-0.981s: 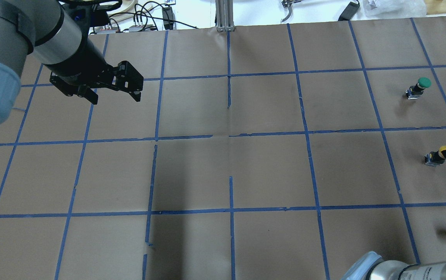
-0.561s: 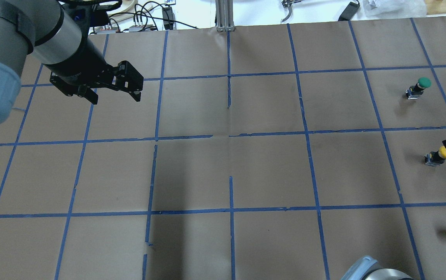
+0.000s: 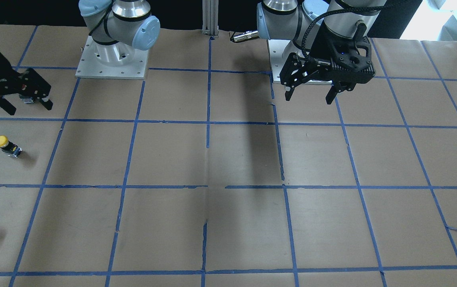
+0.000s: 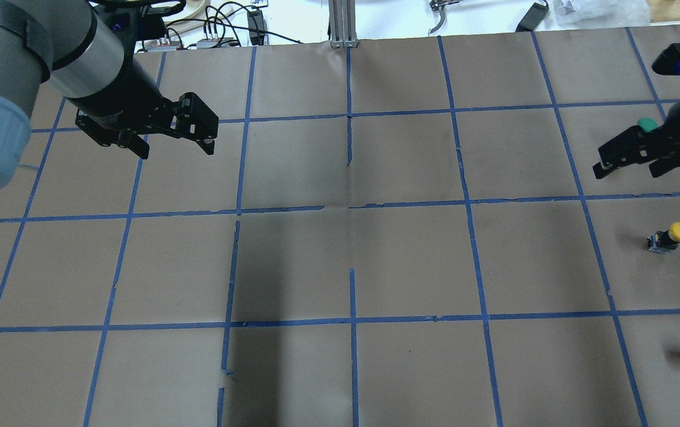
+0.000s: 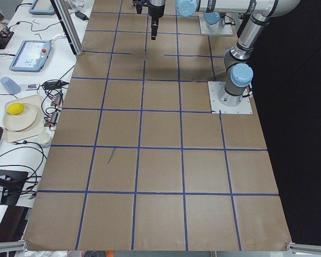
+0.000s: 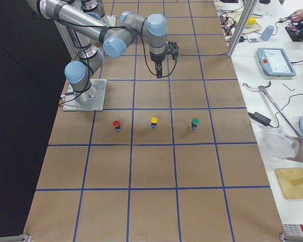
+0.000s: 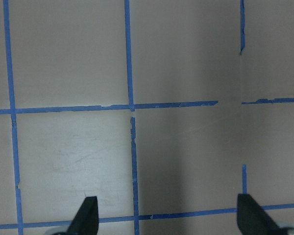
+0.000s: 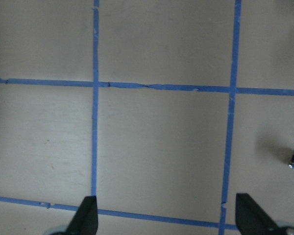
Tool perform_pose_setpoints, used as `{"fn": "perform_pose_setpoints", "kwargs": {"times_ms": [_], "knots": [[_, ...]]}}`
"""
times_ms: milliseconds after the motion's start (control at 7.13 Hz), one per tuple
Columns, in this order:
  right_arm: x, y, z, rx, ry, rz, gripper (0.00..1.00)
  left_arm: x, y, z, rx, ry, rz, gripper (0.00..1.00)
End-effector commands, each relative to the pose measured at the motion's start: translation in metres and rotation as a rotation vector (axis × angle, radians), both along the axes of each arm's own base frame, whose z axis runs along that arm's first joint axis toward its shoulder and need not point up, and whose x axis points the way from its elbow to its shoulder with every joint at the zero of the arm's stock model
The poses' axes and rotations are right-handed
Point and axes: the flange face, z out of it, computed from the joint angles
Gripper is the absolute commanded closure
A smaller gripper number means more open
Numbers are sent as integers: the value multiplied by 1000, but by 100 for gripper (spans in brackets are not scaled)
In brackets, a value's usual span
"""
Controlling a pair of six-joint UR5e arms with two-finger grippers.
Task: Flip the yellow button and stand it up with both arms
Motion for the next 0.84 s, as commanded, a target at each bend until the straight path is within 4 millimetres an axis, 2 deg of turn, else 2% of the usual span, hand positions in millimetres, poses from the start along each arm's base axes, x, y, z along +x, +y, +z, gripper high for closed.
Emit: {"fn": "perform_pose_setpoints", "kwargs": {"times_ms": [0, 140, 280, 421, 701], "knots": [[109, 9, 22, 37, 29, -110, 0, 0, 0, 0, 0, 0, 0, 0], [146, 18, 34, 59, 28, -128, 0, 0, 0, 0, 0, 0, 0, 0], [167, 27, 65, 98, 29, -169, 0, 0, 0, 0, 0, 0, 0, 0], [169, 29, 84, 143, 36, -172, 0, 0, 0, 0, 0, 0, 0, 0], [160, 29, 80, 165, 107, -157, 0, 0, 0, 0, 0, 0, 0, 0]]}}
